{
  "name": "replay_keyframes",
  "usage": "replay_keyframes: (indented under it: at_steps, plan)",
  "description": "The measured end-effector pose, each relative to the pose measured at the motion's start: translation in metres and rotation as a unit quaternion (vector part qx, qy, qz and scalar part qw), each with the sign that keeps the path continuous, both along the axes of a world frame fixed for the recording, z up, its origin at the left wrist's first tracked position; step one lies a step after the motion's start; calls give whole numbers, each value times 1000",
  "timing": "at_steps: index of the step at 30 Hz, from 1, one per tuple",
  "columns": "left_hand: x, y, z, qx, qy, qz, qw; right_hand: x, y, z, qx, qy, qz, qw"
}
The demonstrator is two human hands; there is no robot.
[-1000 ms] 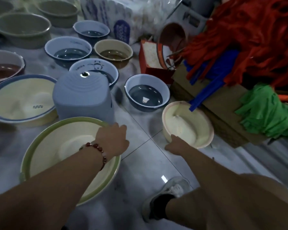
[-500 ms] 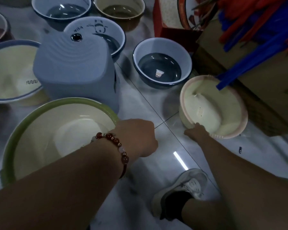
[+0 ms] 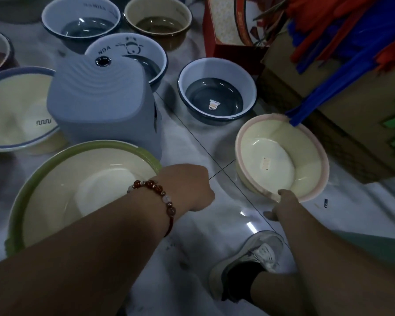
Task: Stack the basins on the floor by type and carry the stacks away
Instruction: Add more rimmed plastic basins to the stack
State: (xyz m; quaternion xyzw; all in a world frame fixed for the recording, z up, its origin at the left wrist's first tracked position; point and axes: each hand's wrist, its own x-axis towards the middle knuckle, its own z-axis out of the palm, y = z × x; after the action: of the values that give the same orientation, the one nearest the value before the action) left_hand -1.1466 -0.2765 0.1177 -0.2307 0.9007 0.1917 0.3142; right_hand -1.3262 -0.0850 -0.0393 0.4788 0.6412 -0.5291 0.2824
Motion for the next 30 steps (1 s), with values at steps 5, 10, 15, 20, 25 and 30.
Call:
replay_keyframes:
  at_steps: [5,10,15,20,25,30]
  plan:
    - [4,-5,3,5,-3,8,1000,-12,4,-5,-168,-9,-113,979]
    - [8,-14,3,-5,-9,16,1000,-11,-6,1,-170,-27,-92,981]
    - [13,-21,10,-3,-15,13,1000,-9,-17,20,-128,-15,-69,989]
    - [26,-33,21,-7,-15,7,1000,-16,-9,47,-85,-28,-43,995]
    - [52,-47,35,-17,-27,10,999,-23,0,91,-52,-14,4,999]
    - [80,-65,49,-5,-13,54,998,-28,-8,141,-46,31,82,995]
